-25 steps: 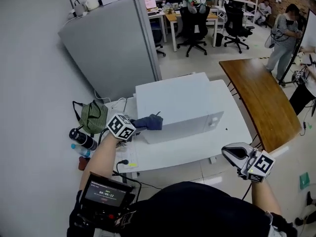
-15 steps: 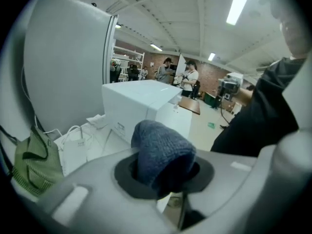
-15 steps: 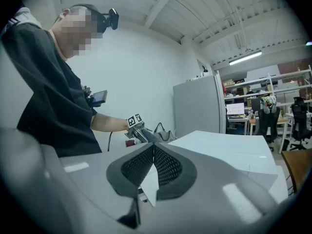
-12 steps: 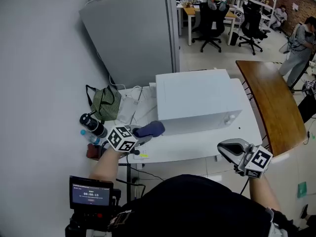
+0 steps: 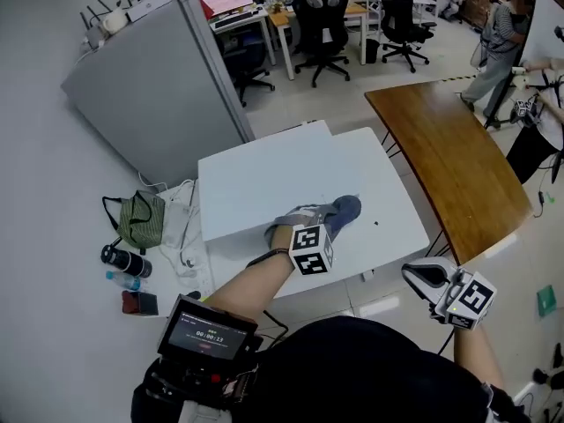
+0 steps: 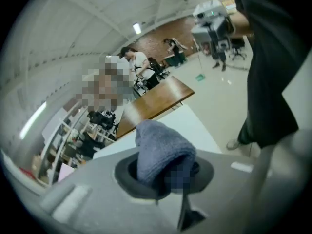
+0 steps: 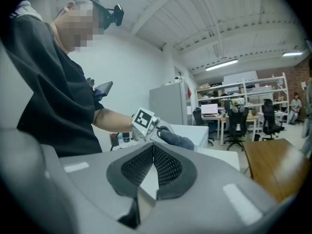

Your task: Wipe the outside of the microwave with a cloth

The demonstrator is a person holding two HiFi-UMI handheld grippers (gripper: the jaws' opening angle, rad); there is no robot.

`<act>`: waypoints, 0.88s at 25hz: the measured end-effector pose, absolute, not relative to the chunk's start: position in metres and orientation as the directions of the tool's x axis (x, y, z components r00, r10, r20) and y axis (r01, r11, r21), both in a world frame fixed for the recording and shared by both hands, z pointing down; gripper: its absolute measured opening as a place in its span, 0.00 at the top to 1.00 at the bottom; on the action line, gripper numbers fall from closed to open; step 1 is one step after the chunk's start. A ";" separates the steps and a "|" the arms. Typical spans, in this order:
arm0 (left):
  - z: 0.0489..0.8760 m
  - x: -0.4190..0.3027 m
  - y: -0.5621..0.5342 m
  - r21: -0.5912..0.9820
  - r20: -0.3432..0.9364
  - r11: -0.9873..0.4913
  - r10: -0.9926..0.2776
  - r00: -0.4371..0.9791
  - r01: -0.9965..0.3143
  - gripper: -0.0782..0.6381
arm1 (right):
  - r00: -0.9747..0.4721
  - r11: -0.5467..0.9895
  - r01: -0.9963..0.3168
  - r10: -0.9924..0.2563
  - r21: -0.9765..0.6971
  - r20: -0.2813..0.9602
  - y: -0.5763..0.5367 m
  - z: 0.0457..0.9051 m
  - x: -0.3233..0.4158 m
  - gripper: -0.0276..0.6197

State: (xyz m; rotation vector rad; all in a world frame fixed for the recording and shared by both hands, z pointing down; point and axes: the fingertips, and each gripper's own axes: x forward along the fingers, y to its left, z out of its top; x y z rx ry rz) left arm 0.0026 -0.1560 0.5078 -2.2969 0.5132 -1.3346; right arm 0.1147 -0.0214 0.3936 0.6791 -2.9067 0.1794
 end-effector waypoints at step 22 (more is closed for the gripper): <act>0.566 -0.369 -0.079 -0.628 0.764 -0.729 -0.644 -0.036 -0.272 0.79 | -0.931 0.952 -0.300 -0.278 -0.062 0.235 0.024 0.387 -0.056 0.95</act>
